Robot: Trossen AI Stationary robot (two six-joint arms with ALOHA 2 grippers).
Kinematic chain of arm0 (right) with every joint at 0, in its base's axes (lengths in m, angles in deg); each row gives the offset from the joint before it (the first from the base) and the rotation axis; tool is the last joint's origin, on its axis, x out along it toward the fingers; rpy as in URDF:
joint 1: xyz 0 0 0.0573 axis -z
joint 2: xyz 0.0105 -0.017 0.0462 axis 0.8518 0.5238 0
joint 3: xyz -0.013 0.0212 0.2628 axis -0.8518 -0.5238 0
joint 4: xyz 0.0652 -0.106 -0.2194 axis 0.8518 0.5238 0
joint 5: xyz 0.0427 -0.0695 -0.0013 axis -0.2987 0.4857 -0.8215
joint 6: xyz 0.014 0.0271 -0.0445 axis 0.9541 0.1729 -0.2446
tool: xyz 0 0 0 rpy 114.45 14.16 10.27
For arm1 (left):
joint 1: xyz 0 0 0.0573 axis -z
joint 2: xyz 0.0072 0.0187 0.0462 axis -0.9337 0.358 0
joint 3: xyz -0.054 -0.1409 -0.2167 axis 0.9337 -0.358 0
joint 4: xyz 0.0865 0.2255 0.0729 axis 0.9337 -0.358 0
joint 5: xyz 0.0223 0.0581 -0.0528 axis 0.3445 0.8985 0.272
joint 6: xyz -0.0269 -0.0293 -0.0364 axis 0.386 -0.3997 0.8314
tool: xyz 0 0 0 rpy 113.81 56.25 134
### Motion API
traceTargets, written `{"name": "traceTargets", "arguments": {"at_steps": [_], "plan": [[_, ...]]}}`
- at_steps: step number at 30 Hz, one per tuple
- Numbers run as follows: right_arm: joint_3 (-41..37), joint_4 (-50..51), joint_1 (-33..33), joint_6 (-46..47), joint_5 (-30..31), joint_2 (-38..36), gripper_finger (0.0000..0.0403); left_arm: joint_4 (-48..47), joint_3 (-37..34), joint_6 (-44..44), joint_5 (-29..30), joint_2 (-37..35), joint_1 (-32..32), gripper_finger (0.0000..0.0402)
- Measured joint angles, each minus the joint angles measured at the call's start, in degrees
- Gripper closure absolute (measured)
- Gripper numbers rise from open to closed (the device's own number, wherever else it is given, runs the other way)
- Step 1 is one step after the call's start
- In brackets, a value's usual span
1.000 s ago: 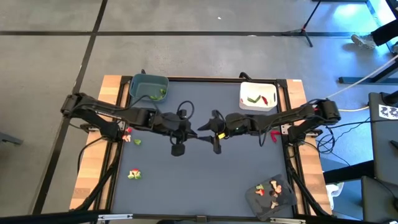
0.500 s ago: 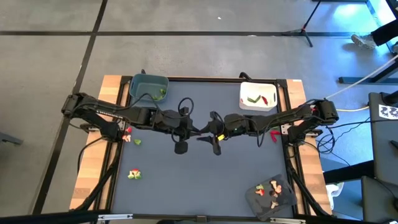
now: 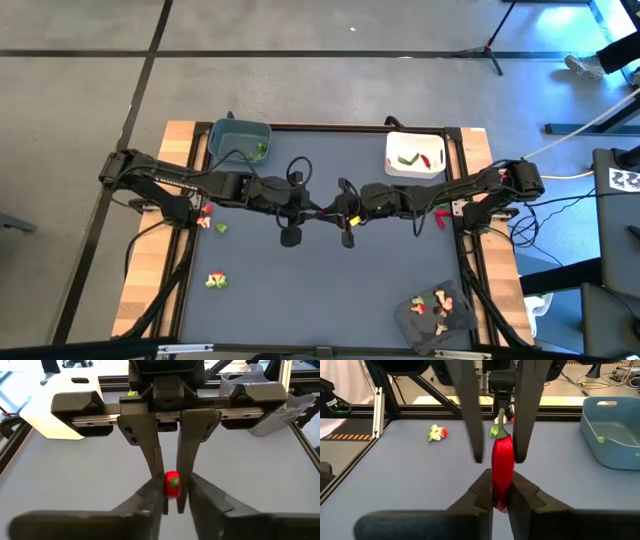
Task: Sort produce into baskets
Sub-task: Put the red chili pepper into the white bin
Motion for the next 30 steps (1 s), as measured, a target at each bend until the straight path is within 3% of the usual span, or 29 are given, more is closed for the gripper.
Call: {"name": "traceTargets", "arguments": {"at_steps": [7,16,22,30], "plan": [[0.00,-0.17,0.00,0.31,0.00,0.00,0.0385,-3.03,0.00,1.15,-0.08,-0.01,0.02,0.0238],[0.00,2.03,0.00,0.49,2.87,-0.02,0.0368,-15.71,-3.29,8.59,-0.01,-0.10,0.15,0.0222],[0.49,8.82,0.50,2.30,7.46,-0.86,0.0367,-9.21,-10.85,15.57,-0.01,-0.08,0.20,0.0222],[5.40,33.45,2.00,6.73,22.93,-4.77,0.0366,3.30,-19.57,20.49,0.03,-0.03,0.53,0.0222]]}}
